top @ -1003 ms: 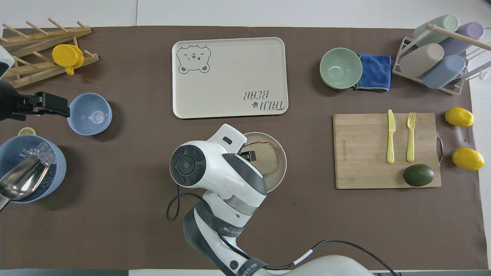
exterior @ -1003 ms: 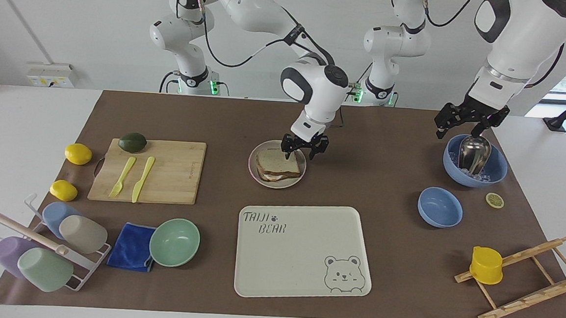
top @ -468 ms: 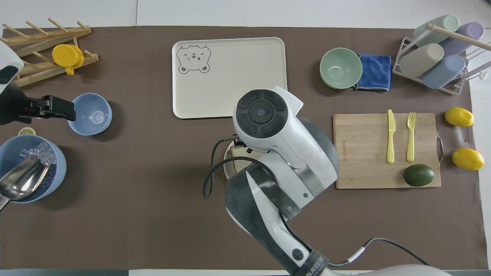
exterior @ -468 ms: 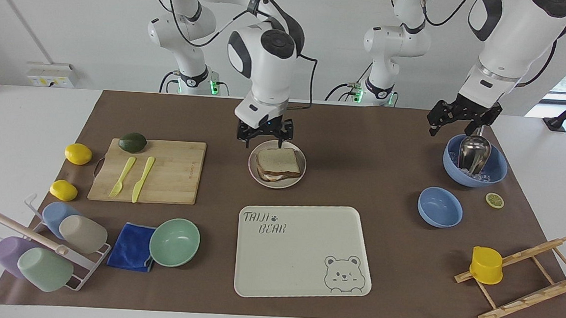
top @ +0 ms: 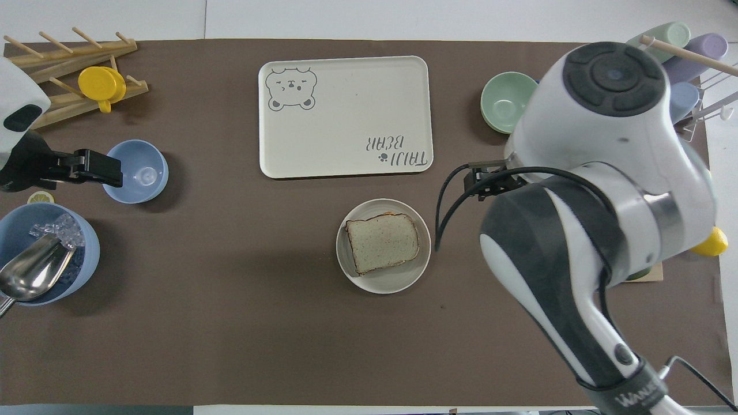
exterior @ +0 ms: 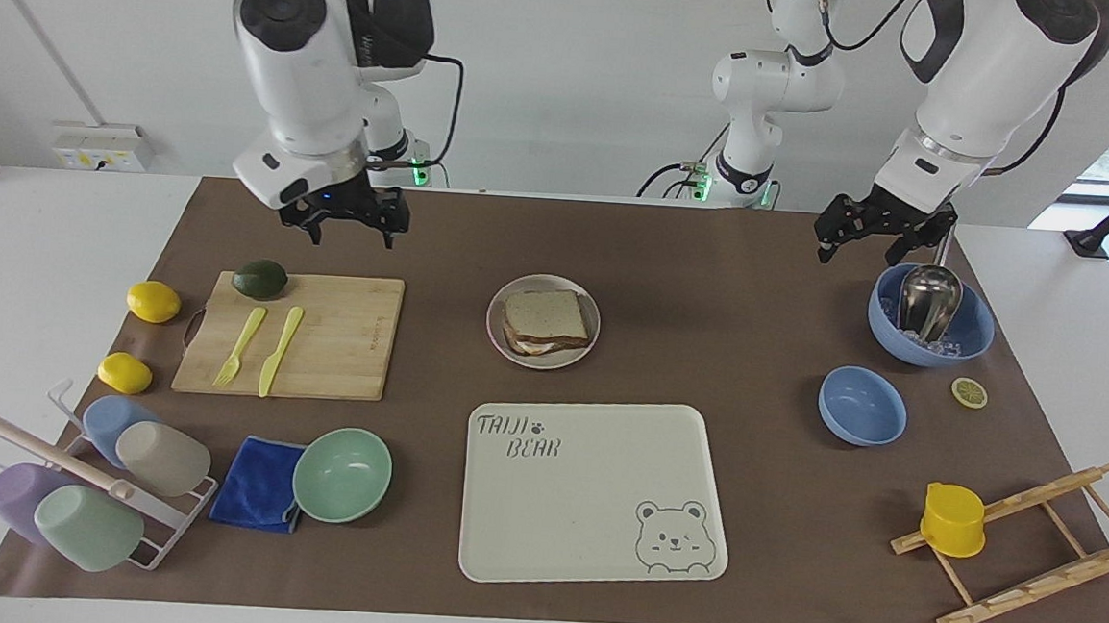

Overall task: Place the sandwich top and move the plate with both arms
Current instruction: 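Withdraw the right gripper while the left gripper reaches toward the plate, then grasp the plate rim nearest the robot with the left gripper, then carry the plate with the left gripper onto the bear tray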

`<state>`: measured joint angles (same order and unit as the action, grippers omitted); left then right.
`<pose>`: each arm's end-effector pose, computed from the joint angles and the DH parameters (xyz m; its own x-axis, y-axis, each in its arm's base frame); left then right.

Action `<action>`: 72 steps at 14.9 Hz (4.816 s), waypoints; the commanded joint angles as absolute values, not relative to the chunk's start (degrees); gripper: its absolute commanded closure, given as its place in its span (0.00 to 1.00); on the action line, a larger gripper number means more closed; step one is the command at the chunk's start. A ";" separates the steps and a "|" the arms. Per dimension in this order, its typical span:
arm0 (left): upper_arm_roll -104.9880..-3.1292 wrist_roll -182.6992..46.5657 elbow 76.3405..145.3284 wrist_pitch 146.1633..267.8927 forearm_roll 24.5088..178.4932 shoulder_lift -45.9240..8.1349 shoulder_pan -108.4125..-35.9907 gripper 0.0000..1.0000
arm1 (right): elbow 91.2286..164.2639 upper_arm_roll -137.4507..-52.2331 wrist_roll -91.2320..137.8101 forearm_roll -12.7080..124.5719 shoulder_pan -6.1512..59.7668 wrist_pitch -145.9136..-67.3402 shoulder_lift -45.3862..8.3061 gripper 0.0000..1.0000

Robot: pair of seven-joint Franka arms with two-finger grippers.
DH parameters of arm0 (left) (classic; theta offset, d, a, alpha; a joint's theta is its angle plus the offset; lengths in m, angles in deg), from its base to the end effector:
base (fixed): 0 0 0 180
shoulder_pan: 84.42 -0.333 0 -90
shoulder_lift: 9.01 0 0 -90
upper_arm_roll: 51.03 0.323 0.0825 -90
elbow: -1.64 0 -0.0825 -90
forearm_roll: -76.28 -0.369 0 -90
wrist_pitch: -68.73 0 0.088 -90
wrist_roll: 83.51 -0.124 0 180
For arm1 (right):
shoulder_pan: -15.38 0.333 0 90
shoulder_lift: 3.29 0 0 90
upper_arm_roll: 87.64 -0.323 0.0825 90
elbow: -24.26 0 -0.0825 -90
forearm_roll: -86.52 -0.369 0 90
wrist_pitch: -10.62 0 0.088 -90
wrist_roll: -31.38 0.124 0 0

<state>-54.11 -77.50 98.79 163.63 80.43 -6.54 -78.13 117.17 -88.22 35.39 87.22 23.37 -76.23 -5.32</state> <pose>0.5230 -0.0954 0.5880 0.9986 -0.0527 -0.0038 -0.0523 -0.9962 0.0698 0.5325 0.0786 0.5682 0.9872 0.0774 -0.1396 0.0812 -0.9965 0.0216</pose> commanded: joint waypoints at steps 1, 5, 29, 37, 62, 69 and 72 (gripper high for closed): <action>-53.58 -76.39 103.67 168.30 84.61 -4.26 -76.52 0.00 | 119.08 -88.00 29.88 85.20 20.84 -74.20 -1.72 0.00; -53.58 -75.43 107.97 175.94 88.22 -4.88 -72.39 0.00 | 119.18 -86.42 29.79 85.64 21.36 -70.41 -0.83 0.00; -53.58 -63.21 123.98 205.58 90.16 -20.25 -53.31 0.00 | 115.75 -81.05 27.86 84.41 17.58 -70.85 -3.38 0.00; -53.67 -63.12 124.51 204.79 90.60 -20.52 -50.59 0.20 | 115.40 -83.33 27.86 85.29 14.96 -74.11 -4.25 0.00; -53.58 -63.03 124.95 203.12 97.01 -19.82 -48.73 1.00 | 114.79 -83.95 29.71 87.75 16.44 -74.37 -3.55 0.00; -53.23 -62.33 115.12 193.46 97.19 -20.17 -54.44 1.00 | 114.96 -83.69 29.27 87.75 16.44 -74.72 -3.20 0.00; -53.23 -62.24 109.50 190.30 97.19 -21.66 -57.69 1.00 | 115.22 -83.77 29.44 87.93 16.53 -74.72 -2.94 0.00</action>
<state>-53.02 -62.95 114.17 193.78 96.50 -20.39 -55.68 115.08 -83.56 29.75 87.33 16.68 -74.19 -3.30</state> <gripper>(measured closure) 0.956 0.000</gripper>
